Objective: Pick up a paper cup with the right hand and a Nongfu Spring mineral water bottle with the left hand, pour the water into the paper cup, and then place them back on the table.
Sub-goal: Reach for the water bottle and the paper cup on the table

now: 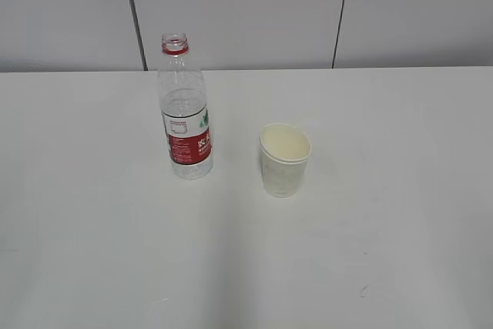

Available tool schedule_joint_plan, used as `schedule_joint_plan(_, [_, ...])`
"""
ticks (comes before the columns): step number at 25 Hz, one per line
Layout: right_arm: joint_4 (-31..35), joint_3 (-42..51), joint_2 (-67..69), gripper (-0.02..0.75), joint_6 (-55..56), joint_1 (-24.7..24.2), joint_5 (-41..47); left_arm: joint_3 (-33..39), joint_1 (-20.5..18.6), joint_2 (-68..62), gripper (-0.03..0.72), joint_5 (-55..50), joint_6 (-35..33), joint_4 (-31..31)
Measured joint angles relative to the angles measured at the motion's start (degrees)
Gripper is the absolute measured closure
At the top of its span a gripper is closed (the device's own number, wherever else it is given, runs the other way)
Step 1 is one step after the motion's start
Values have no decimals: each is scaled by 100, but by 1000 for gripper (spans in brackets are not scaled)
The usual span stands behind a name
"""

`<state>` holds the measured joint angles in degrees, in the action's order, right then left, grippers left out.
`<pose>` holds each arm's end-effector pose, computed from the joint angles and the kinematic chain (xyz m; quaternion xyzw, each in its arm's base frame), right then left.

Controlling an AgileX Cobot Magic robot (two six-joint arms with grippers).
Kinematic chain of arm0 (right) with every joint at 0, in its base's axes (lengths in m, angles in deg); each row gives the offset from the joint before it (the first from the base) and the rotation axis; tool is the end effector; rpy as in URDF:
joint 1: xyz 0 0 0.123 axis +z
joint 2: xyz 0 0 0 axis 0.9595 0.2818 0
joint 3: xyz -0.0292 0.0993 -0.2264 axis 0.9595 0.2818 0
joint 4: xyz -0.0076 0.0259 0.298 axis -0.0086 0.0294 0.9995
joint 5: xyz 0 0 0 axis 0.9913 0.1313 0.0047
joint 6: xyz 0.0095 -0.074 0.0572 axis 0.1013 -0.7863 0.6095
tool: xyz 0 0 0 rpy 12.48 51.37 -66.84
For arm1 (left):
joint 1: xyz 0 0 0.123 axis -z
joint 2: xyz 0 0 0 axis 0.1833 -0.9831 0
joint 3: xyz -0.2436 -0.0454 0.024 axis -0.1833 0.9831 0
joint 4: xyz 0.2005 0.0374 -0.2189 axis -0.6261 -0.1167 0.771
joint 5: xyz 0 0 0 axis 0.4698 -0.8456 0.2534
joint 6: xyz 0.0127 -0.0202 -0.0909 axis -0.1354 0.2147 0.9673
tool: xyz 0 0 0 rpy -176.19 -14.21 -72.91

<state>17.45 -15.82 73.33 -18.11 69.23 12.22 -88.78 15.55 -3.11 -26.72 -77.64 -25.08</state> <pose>0.0700 0.0075 0.2907 -0.0393 0.8719 0.0196 0.4877 0.0706 -0.0037 0.3034 0.0306 0.8558 -0.0118 0.5163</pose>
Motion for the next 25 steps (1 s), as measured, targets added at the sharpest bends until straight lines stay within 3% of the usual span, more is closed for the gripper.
schedule_joint_plan(25, [0,0,0,150,0,0,0,0,0,0,448,0,0,0])
